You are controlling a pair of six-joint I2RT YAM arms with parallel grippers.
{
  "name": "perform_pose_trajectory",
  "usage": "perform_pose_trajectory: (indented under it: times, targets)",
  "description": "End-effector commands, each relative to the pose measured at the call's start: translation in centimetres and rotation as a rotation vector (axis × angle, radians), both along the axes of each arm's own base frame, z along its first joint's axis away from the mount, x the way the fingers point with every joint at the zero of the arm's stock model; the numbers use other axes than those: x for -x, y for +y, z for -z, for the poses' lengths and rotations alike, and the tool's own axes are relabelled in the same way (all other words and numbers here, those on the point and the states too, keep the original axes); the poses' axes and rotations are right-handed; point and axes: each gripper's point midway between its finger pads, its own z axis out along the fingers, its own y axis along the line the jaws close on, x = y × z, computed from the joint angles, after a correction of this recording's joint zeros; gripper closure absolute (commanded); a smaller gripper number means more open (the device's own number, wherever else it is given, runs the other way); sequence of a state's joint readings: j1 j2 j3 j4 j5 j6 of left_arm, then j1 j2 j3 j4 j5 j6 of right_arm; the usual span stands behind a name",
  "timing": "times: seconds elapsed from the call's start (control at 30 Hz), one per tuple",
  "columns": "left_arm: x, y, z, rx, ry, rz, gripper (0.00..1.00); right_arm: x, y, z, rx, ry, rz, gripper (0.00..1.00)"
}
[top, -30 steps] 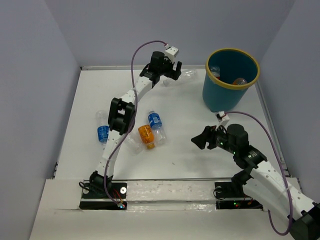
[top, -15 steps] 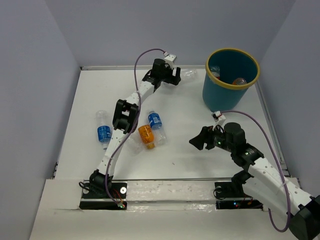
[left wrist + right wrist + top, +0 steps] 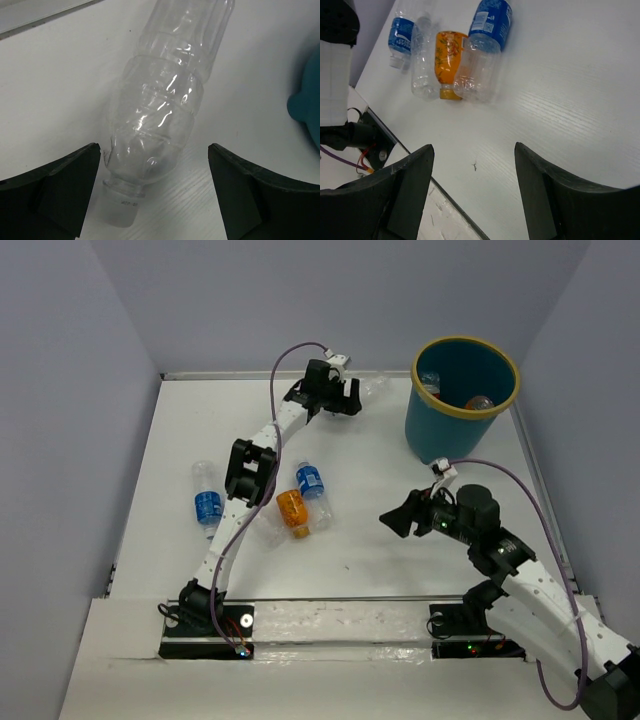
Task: Put the plastic bottles in the bin
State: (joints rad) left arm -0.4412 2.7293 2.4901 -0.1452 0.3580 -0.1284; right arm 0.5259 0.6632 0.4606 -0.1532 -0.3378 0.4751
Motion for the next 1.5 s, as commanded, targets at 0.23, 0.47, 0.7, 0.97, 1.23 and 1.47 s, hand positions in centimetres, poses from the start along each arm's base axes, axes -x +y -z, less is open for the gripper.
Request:
perform_pose_trajectory:
  times: [0.23,0.47,0.7,0.97,1.23,1.47]
  targets:
    - [1.3,2.0,2.6,-0.054,0.127,-0.09,0.29,1.0,-0.1,-6.5,-0.094,-0.145,-0.015,0.3]
    - [2.6,2.7,1.4,-0.045,0.088,-0.091,0.8,0.9,-0.5,-6.2,-0.087,-0.134,0.012,0.32]
    - [5.6,3.8,-4.5,0.053,0.016,-0.121,1.0,-0.1,-0.8,-7.6,-0.086,-0.164,0.052,0.31]
    - [12.9,5.1,-16.8,0.277,-0.15,-0.158,1.0,-2.7,0.5,-10.8,-0.15,-0.163,0.092,0.21]
    - [25.4,4.6,-20.6,0.356,-0.207,-0.07,1.0,-6.1,2.2,-16.5,-0.304,-0.174,0.159,0.12]
    - [35.1,6.2,-19.9,0.441,-0.159,0.038,1.0,-7.4,4.1,-20.1,-0.373,-0.225,0.097,0.08]
